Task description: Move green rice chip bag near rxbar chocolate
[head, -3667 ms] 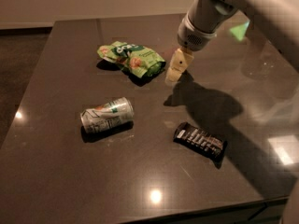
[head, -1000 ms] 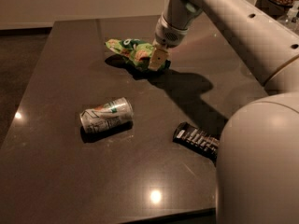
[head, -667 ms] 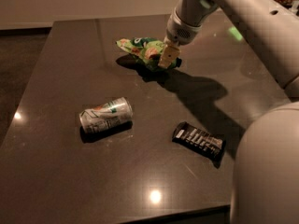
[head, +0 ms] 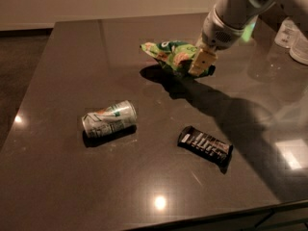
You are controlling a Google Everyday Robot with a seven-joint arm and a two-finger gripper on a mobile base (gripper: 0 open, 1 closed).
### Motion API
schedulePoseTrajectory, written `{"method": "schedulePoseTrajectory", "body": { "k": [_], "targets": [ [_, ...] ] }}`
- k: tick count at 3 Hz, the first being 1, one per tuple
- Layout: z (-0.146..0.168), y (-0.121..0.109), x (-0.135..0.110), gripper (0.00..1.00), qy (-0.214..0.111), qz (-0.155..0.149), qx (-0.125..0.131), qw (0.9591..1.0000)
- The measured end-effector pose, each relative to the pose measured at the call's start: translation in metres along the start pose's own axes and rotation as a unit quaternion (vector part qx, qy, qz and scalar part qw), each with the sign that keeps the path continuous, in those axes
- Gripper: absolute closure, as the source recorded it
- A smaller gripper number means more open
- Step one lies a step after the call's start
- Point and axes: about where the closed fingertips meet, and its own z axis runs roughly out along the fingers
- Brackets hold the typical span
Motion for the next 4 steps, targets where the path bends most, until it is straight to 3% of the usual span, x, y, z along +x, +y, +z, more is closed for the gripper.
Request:
{"method": "schedulePoseTrajectory", "body": {
  "k": [2,3,4],
  "targets": [
    [-0.046,0.068,0.061,1.0,0.02,0.065,0.001,0.9977],
    [-0.057,0.091,0.076,1.0,0.03,0.076,-0.003,0.9967],
    [-0.064,0.123,0.088,0.77,0.044,0.08,-0.005,0.9958]
  ]
}}
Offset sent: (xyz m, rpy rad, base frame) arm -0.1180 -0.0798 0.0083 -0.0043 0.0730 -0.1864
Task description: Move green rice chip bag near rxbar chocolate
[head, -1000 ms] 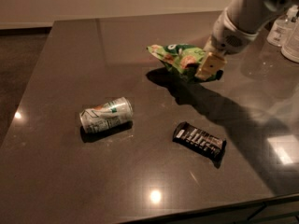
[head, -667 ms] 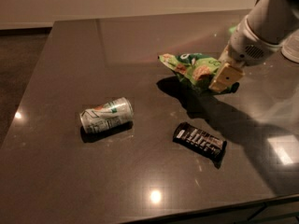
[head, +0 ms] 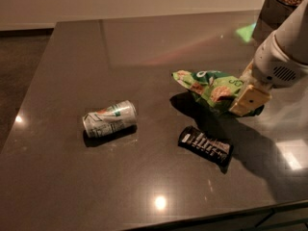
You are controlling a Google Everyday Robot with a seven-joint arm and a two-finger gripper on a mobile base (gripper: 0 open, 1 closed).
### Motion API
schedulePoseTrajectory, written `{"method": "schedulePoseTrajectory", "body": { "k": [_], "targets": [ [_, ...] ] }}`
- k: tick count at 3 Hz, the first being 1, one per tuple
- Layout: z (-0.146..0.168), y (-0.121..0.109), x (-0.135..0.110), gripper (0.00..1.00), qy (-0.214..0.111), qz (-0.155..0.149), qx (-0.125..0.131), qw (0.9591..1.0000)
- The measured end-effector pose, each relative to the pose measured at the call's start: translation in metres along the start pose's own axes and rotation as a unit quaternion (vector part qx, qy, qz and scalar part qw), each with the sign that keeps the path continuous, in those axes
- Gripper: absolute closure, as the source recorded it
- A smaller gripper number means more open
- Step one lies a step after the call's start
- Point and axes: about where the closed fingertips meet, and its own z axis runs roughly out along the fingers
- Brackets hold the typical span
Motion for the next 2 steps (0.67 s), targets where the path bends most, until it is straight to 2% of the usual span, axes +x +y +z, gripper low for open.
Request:
{"method": "schedulePoseTrajectory", "body": {
  "k": [1,2],
  "targets": [
    [0.0025,0.0154,0.0081,0.47,0.009,0.005,0.0,0.9999],
    [0.0062,0.0187,0.0064,0.23,0.006,0.007,0.004,0.9999]
  ]
}}
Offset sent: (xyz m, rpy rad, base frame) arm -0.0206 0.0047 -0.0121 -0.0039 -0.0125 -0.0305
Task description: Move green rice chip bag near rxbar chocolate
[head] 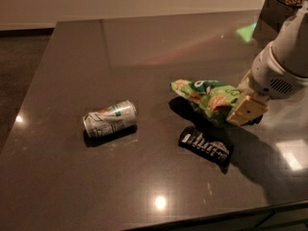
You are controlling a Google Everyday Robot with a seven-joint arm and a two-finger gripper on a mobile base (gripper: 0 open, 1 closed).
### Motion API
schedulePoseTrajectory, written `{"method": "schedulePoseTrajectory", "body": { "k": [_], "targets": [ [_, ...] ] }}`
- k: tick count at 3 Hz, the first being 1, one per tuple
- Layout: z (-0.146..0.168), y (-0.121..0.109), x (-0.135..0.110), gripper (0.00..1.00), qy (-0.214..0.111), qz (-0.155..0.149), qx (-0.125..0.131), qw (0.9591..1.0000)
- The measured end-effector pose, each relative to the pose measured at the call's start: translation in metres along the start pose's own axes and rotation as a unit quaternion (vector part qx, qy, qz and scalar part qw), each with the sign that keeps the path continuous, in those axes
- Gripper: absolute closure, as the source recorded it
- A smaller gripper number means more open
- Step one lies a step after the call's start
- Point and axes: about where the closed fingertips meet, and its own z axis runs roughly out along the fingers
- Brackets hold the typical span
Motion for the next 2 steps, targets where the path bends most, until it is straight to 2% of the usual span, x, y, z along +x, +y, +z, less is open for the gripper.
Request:
{"method": "schedulePoseTrajectory", "body": {
  "k": [1,2],
  "targets": [
    [0.002,0.0006,-0.001,0.0,0.0,-0.001,-0.001,1.0],
    [0.002,0.0006,-0.001,0.0,0.0,-0.001,-0.001,1.0]
  ]
}}
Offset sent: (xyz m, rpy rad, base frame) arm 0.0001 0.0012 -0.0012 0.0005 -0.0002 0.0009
